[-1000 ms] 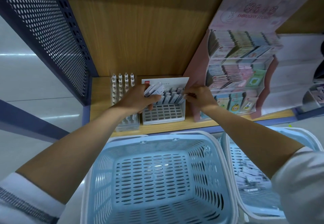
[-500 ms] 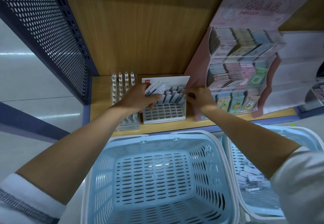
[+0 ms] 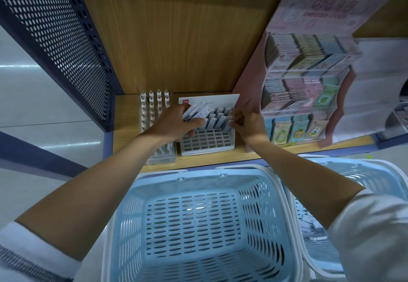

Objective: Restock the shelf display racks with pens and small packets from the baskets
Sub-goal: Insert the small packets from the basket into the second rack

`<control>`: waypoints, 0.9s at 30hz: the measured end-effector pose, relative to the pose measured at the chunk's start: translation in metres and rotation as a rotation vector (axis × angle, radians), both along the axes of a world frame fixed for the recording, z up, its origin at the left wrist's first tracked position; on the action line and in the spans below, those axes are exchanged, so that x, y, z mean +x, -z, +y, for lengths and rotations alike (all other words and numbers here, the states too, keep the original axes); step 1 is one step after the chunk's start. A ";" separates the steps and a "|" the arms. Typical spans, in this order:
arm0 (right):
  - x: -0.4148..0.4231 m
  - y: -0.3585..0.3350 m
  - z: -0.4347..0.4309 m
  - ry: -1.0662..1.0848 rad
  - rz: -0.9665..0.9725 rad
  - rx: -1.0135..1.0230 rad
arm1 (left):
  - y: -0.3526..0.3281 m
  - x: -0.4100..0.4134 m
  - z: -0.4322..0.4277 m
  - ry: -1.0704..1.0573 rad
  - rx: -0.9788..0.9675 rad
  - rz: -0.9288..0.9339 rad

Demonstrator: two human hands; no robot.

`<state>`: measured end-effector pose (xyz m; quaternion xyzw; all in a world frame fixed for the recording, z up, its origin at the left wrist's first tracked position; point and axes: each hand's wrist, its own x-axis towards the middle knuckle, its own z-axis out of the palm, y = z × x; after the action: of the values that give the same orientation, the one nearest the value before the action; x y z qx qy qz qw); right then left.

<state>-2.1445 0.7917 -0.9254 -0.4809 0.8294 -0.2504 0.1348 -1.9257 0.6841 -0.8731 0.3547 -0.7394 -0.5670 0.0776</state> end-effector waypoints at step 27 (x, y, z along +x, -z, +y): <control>0.007 -0.032 -0.010 0.033 -0.138 -0.144 | -0.019 0.000 0.008 0.013 0.005 -0.020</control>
<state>-2.1371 0.7819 -0.8935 -0.4572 0.8058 -0.3439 0.1528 -1.9261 0.6926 -0.8542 0.3555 -0.7412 -0.5657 0.0657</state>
